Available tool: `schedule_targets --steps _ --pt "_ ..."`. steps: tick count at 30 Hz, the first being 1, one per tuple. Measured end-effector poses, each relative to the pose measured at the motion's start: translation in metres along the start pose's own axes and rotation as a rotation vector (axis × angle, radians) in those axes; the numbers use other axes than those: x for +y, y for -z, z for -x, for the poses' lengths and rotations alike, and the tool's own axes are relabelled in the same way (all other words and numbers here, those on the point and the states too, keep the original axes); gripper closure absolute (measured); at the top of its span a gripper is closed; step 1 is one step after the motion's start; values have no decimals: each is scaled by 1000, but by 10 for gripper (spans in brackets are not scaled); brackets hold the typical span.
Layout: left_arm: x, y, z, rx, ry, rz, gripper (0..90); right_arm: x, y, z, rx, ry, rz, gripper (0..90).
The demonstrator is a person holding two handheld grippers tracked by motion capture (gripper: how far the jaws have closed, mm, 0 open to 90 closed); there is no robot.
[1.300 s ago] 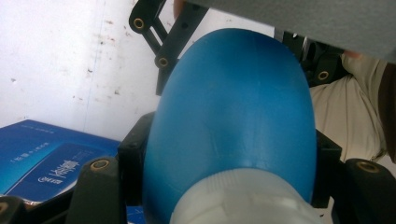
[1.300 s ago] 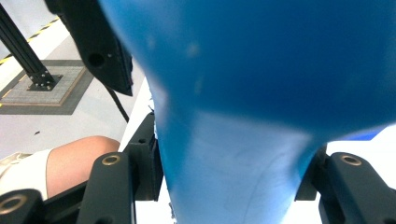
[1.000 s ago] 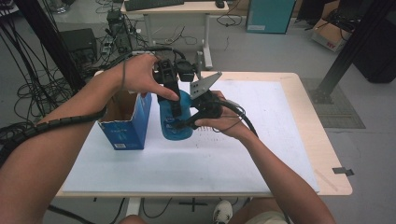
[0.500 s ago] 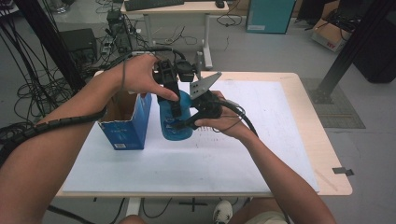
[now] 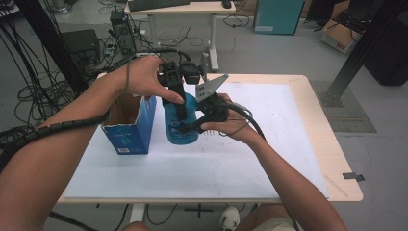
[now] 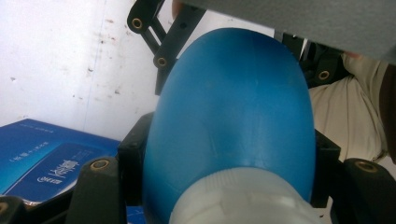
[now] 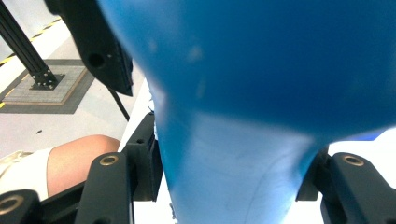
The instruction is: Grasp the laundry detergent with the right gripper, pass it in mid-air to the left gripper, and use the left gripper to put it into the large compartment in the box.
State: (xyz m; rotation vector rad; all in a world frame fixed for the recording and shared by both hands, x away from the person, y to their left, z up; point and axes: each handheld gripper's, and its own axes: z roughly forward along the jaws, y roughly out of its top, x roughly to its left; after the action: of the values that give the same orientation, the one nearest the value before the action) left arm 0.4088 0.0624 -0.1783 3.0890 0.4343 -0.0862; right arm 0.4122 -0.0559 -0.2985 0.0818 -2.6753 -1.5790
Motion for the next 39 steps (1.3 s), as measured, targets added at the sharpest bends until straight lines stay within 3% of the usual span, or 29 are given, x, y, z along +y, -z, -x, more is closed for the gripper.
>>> schedule_targets --steps 39 --pt "0 1 2 -3 6 0 369 0 1 -1 2 2 3 413"
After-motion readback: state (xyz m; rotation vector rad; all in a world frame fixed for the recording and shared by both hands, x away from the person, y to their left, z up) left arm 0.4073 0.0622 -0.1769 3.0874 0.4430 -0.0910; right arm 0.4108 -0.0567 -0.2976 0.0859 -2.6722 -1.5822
